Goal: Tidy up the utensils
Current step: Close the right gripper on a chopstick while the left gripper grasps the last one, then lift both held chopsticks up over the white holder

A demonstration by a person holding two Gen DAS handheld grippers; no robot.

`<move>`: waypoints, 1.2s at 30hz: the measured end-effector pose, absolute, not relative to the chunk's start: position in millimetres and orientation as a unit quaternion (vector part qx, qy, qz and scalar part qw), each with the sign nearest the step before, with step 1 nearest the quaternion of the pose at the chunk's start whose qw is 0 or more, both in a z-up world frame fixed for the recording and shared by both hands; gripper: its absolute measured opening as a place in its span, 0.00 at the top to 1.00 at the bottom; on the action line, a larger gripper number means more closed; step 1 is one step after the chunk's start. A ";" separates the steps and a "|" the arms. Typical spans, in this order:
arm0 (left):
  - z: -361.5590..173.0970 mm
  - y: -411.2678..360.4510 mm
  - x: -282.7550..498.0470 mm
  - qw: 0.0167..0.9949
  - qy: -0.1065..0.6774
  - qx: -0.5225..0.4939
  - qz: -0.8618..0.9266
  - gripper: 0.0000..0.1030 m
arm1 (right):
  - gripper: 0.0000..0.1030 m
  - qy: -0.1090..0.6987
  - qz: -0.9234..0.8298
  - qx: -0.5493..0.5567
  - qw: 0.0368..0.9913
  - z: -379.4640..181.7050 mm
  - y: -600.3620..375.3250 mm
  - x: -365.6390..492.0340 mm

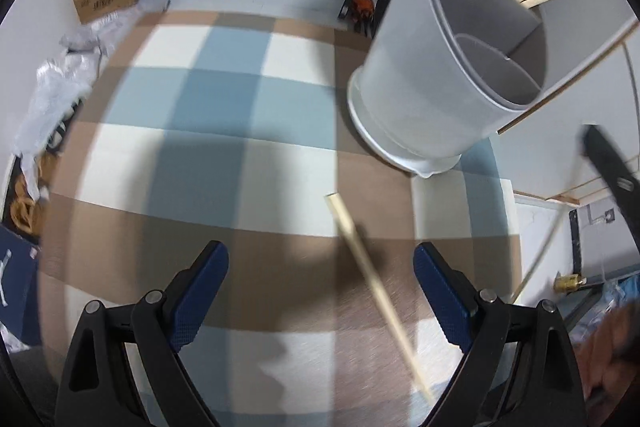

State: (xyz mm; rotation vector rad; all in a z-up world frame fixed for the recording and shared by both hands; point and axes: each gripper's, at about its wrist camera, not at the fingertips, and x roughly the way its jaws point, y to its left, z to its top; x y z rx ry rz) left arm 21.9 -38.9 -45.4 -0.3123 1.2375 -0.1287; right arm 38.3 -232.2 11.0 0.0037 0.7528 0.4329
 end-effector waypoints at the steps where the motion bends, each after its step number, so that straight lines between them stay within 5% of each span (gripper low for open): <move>1: -47.9 -42.0 24.7 0.797 0.583 -0.148 -0.056 0.17 | 0.97 0.354 0.209 0.011 0.911 16.9 -237.9 37.0; 10: -61.1 -55.0 46.3 0.777 0.613 -0.143 0.015 0.44 | 0.97 0.307 0.205 0.049 0.928 40.2 -263.3 34.6; 12: -60.0 -54.1 46.3 0.779 0.609 -0.147 0.026 0.77 | 0.97 0.301 0.203 0.054 0.930 43.5 -267.1 35.0; 14: -62.2 -53.2 46.4 0.776 0.610 -0.156 0.027 0.97 | 0.97 0.296 0.202 0.056 0.932 43.5 -268.6 35.1; 36: 26.1 -23.9 -11.8 0.895 0.406 -0.181 -0.028 0.98 | 0.97 0.267 0.202 0.047 0.941 60.2 -262.9 25.7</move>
